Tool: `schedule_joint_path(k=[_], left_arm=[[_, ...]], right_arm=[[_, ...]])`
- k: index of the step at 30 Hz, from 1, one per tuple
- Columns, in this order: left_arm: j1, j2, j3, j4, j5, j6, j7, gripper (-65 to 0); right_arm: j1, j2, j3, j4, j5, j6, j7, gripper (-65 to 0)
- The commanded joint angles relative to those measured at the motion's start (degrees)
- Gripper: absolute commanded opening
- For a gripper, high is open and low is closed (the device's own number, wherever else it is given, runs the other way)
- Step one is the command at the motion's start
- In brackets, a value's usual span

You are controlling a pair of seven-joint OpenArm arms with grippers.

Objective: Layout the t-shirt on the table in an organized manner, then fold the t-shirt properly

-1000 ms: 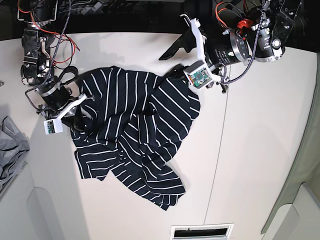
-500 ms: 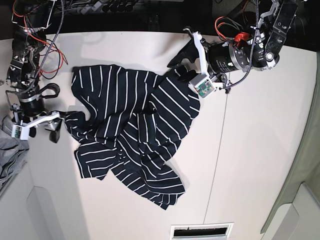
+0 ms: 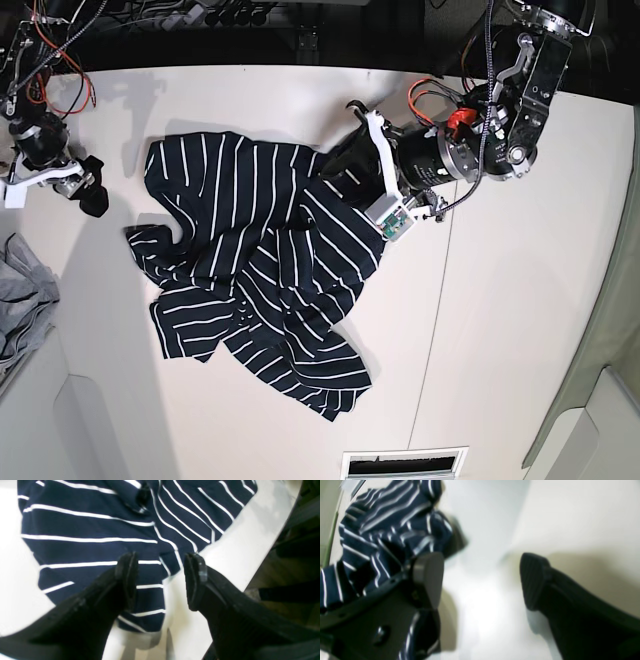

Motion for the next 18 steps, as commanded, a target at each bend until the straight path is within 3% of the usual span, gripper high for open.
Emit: schedule_joint_path(k=[1,10,12,14,18], left_arm=[[-0.83,-0.02,-0.31,0.33,-0.79,-0.13,-1.31,-33.2],[-3.3,0.24,-0.31,-1.99,0.66,0.48,-1.68,-33.2],[-3.28,0.2,-0.31,-2.05,1.99,0.48,-1.66,-33.2],[-3.3,0.07,-0.31,-2.05,2.58,0.48,-1.68,-33.2],[-3.3,0.09,-0.42,-2.03,2.6,0.48,-1.64,-33.3]], right_arm=[[0.09,-0.44,-0.39,0.94,0.9,1.31,0.74,-19.7],[-0.83,-4.35,-10.91,0.94,-2.69,1.88,4.42,-20.5],[-0.81,-4.81,-13.9,0.94,-4.0,1.42,4.42,-24.0],[-0.83,-5.33,-16.44,0.94,-4.39,1.42,4.37,-34.7],[-0.81,-5.97,-18.45,0.96,-4.31,1.44,4.79,-63.4]])
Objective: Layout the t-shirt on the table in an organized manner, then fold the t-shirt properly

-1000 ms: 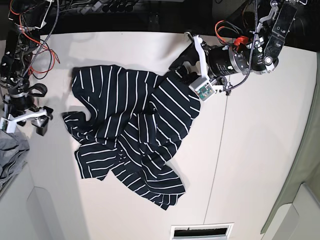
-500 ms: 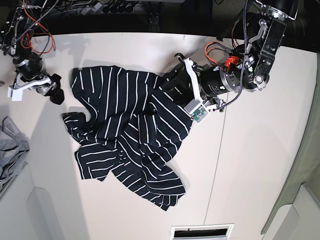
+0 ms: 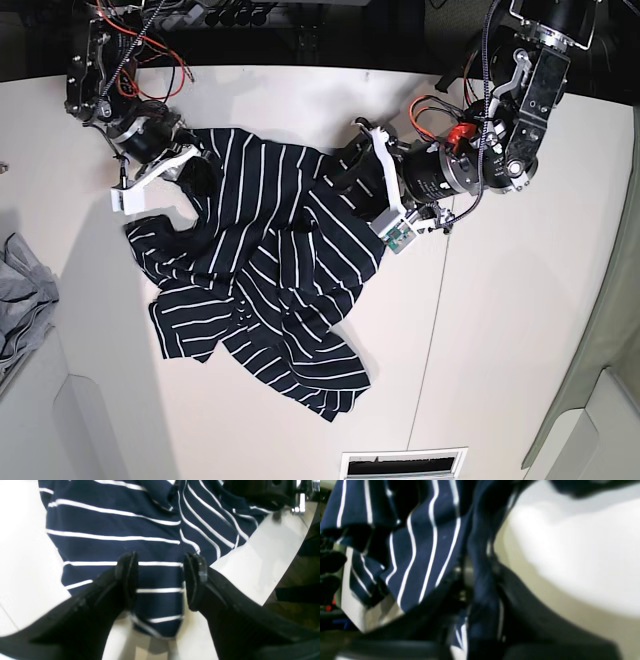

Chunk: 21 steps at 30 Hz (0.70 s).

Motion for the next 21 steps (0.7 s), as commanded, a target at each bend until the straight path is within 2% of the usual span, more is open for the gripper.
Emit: schedule_joint_path(k=[1,6,11,15,19,21], left_arm=[[-0.74,-0.15,-0.33,0.81,-0.87,-0.15,-1.05,-33.3],[-0.72,-0.48,-2.95,0.87,-0.87,-0.13,-1.05,-33.3],[-0.74,-0.46,-8.57,0.85,-1.18,2.64,-1.9,-33.2],[-0.72,-0.37,-6.93,0.15,-2.4,2.62,-2.27,-33.2],[-1.27,0.59,-3.17,-4.0,2.03,2.91,-7.37,-33.2],[-3.13,1.64,-2.21,-7.65,3.91,5.35,-8.66,-33.2]], right_arm=[[0.63,0.68,0.22,0.87,0.7,0.37,1.79,-65.0],[0.61,0.7,4.15,0.9,0.87,0.44,2.08,-65.0],[0.61,1.01,8.92,0.9,0.94,0.44,0.48,-65.0],[0.61,1.46,9.81,0.9,1.53,0.44,-0.37,-65.0],[0.44,1.46,9.79,0.9,1.53,0.42,-2.27,-65.0],[0.28,1.49,10.4,0.9,1.49,0.42,-3.23,-65.0]])
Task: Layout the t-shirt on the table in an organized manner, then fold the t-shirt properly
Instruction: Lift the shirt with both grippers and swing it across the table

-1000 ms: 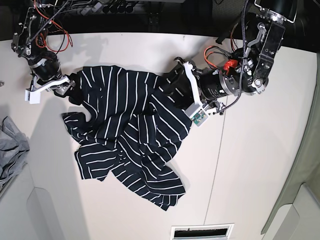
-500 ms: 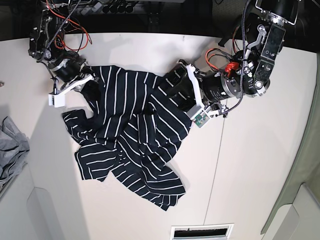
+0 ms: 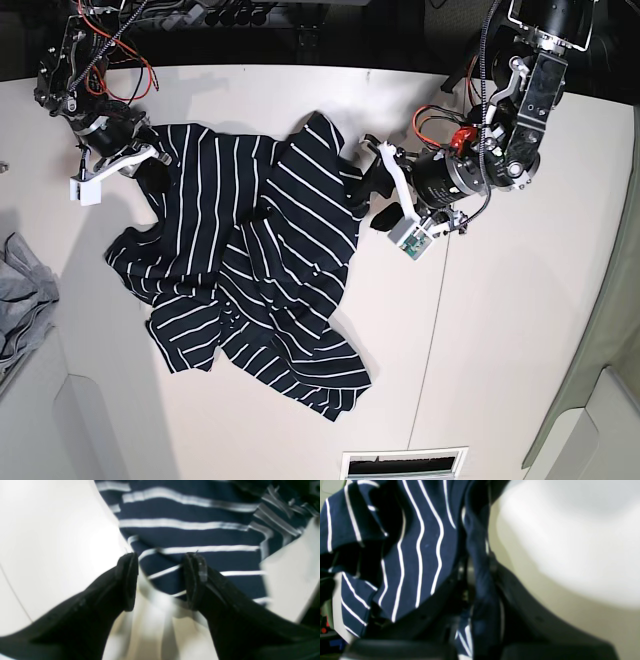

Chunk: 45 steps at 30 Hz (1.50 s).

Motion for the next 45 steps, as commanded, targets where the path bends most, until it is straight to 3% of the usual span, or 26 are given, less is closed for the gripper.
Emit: schedule_joint_path(k=[1,7,10,14,20,21,22,24,26,29,36,40,45], left_arm=[[-2.75,0.24,-0.2,-0.94,-0.2,1.01,-1.79,-33.2],[-12.26,2.69,-0.17,-9.97,-2.25,0.17,-1.77,-33.1],[-15.3,3.48,-0.17,-12.44,-3.87,-0.57,-1.73,-33.1],[-17.84,5.6,1.73,-16.61,-4.07,-2.43,-1.53,-33.1],[-18.12,9.55,9.25,-22.58,3.65,-0.87,-4.57,-33.3],[-18.12,10.05,10.43,-23.23,5.31,0.55,-5.33,-35.7],[-18.12,10.45,11.41,-23.87,7.21,2.51,-5.7,-43.4],[-18.12,10.73,12.61,-24.22,10.47,5.46,-5.77,-64.1],[-18.14,10.69,12.57,-23.91,11.76,7.17,-4.85,-65.0],[-17.86,9.05,10.36,-19.71,10.32,9.66,-2.03,-65.0],[-7.58,-0.57,4.63,9.14,0.61,3.91,4.07,-65.0],[-1.11,-7.06,4.61,21.86,-2.51,3.85,5.16,-65.0],[4.15,-9.81,-0.17,34.6,-2.51,5.49,6.21,-65.0]], right_arm=[[0.42,0.5,0.92,0.9,0.81,0.42,0.42,-65.0],[-0.22,1.49,6.51,0.9,2.32,0.42,-1.77,-65.0],[-2.32,1.9,6.58,0.9,6.05,0.7,-2.36,-65.0],[-3.98,1.9,6.56,0.9,6.6,0.85,-2.32,-65.0],[-4.04,1.86,6.54,0.9,6.54,0.87,-2.34,-65.0],[-4.04,1.86,6.51,0.9,6.56,0.87,-2.36,-65.0],[-4.04,1.86,6.47,0.9,6.67,0.87,-2.34,-65.0],[-4.02,1.88,6.47,0.9,7.5,0.87,-2.36,-65.0],[-4.04,1.9,6.49,0.9,8.66,0.87,-2.4,-65.0],[-4.04,2.08,6.49,0.9,11.17,1.2,-4.2,-65.0],[-5.53,2.8,6.27,1.09,26.58,2.89,-14.8,-65.0],[-5.99,3.21,4.52,1.31,32.46,3.3,-19.1,-65.0],[-9.11,5.44,1.73,4.46,38.73,4.11,-22.14,-65.0]])
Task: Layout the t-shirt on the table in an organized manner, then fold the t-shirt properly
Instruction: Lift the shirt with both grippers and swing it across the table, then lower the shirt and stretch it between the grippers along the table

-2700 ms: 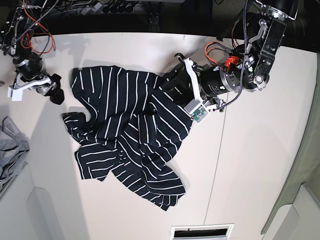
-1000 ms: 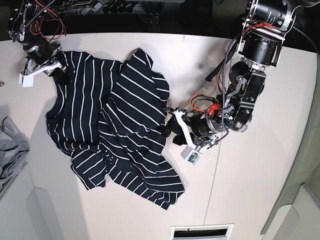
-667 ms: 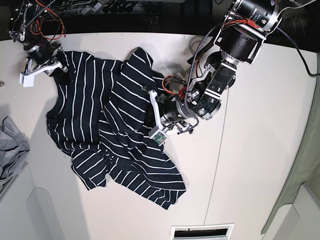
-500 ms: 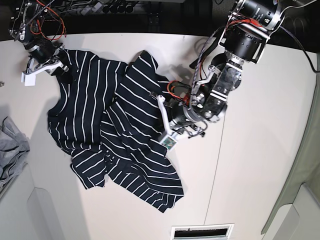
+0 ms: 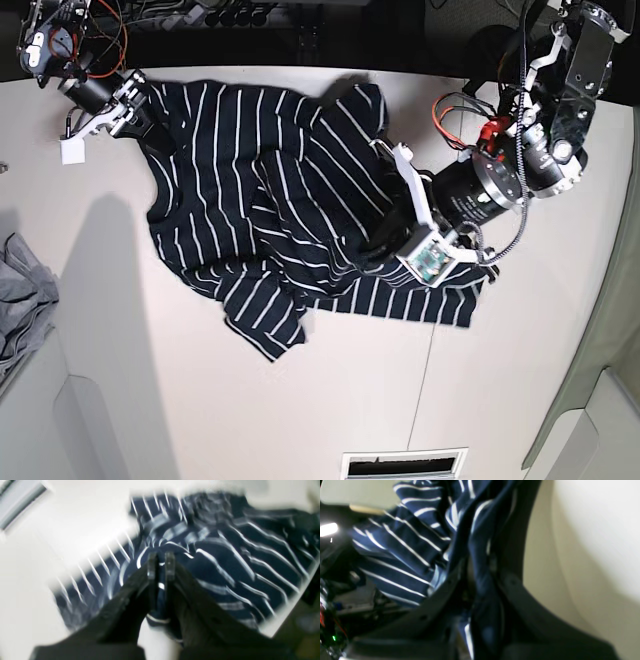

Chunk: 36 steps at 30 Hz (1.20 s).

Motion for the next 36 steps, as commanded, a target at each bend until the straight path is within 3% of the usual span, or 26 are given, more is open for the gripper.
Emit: schedule_joint_path(k=[1,7,9,15,20,23,27,28,30,31,32,36], left_arm=[[-0.07,-0.96,-2.43,3.13,-0.2,0.48,-1.36,-65.0],[3.23,-1.99,-14.45,14.01,-6.62,0.44,1.42,-65.0],[2.75,-1.97,-17.44,14.08,-8.2,0.68,-0.07,-65.0],[-2.47,-1.97,-20.31,13.05,-9.38,0.63,-1.16,-65.0],[-15.67,-0.5,-17.42,-7.43,-9.4,0.37,-3.63,-65.0],[-25.33,2.45,-12.83,-26.64,-7.52,-3.37,-3.87,-65.0],[-37.4,6.62,-5.62,-51.87,-4.11,-6.51,-6.34,-65.0],[-39.56,7.21,-3.96,-56.89,-3.98,-6.93,-7.17,-61.0],[-42.14,7.37,-1.16,-63.43,-4.48,-6.93,-7.89,-42.2],[-42.49,7.19,-0.39,-64.89,-4.72,-6.93,-7.37,-34.8],[-42.38,6.97,-0.22,-65.2,-4.7,-7.06,-6.54,-31.4],[-41.97,5.2,-0.42,-64.28,-8.96,-13.75,-1.14,-31.5]], right_arm=[[-0.72,1.05,-0.17,2.73,2.99,1.11,-0.09,-65.0],[-8.44,1.25,-0.79,19.15,8.33,1.11,-1.55,-65.0],[-9.97,1.2,-0.24,25.38,9.11,1.07,-1.66,-65.0],[-8.28,1.22,5.75,38.21,7.08,0.81,1.84,-65.0],[3.5,1.22,6.05,36.22,-11.69,-1.36,12.11,-65.0],[11.52,1.18,5.29,30.73,-21.44,-2.67,16.81,-65.0],[22.69,1.2,3.26,18.1,-31.93,-2.69,18.78,-65.0],[24.72,1.18,2.49,14.49,-33.38,-2.69,19.23,-60.2],[27.34,1.18,1.03,8.17,-35.56,-2.82,20.72,-36.6],[28.06,1.18,0.46,5.73,-36.04,-2.8,20.72,-26.5],[28.37,1.18,0.02,3.87,-36.46,-2.8,20.5,-20.1],[27.85,1.18,0.33,2.23,-36.57,-2.8,16.76,-20.0]])
